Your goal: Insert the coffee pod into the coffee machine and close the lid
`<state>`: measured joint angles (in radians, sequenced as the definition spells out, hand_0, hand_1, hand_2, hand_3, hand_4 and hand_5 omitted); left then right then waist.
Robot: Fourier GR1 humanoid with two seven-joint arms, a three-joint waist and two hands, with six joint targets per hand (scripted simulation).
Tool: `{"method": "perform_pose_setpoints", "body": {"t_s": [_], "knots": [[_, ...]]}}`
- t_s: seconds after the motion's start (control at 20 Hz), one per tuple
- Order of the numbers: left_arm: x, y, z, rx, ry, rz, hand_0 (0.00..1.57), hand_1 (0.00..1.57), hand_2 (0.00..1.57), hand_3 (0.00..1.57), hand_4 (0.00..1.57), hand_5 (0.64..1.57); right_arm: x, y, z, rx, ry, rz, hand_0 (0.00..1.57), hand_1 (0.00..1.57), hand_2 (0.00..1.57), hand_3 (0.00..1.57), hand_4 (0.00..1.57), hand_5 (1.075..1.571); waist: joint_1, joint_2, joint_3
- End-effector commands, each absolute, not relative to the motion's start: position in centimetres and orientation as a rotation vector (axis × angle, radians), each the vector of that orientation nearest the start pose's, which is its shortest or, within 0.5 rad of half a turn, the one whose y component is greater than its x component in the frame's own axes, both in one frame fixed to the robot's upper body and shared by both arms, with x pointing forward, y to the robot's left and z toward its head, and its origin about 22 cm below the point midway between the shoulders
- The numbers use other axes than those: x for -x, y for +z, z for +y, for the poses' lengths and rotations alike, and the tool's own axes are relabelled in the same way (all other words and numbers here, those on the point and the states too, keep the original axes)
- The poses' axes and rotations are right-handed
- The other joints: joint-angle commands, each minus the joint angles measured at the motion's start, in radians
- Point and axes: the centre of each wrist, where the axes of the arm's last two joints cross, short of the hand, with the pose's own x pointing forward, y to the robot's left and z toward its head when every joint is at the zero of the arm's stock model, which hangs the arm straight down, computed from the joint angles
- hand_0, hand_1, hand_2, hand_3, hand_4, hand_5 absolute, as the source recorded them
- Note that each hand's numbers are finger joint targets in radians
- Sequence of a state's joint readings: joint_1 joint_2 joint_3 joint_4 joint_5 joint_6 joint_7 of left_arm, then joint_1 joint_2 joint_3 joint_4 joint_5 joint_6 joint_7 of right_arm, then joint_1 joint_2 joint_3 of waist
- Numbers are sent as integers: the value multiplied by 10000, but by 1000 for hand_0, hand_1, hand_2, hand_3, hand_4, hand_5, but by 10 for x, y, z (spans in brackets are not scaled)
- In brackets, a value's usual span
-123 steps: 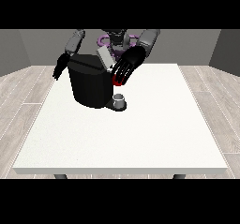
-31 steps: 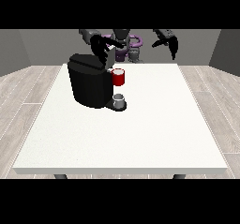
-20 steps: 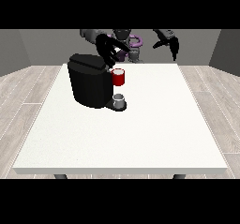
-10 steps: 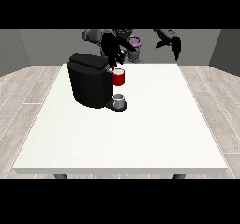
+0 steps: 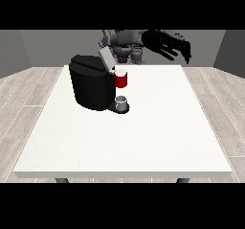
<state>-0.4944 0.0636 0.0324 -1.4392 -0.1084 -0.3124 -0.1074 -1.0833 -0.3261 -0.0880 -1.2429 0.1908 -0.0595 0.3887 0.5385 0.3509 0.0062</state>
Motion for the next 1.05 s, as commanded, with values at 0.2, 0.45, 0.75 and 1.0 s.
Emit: {"method": "perform_pose_setpoints", "body": {"t_s": [0.2, 0.45, 0.75, 1.0], "knots": [[-345, 117, 188, 2477, -5602, -19549, 0, 0, 0, 0, 312, 1571, -412, 316, -157, 3326, 3676, -20072, 0, 0, 0, 0, 133, 1571, 171, 355, -69], [-338, 100, 213, 2271, -5186, -19163, 0, 0, 0, 0, 318, 1571, -418, 293, -151, 2267, 3741, -20302, 0, 0, 0, 0, 0, 1571, -276, -33, -65], [-335, 90, 224, 1719, -4460, -19059, 0, 0, 0, 0, 248, 1571, -413, 251, -117, 717, 4953, -20884, 0, 0, 0, 0, 172, 1571, -1307, -571, -63], [-328, 68, 248, 1256, -3487, -17899, 0, 0, 0, 0, 266, 1571, -396, 190, -77, -866, 5362, -20112, 0, 0, 0, 0, 259, 1571, -2188, -1698, -62]]}}
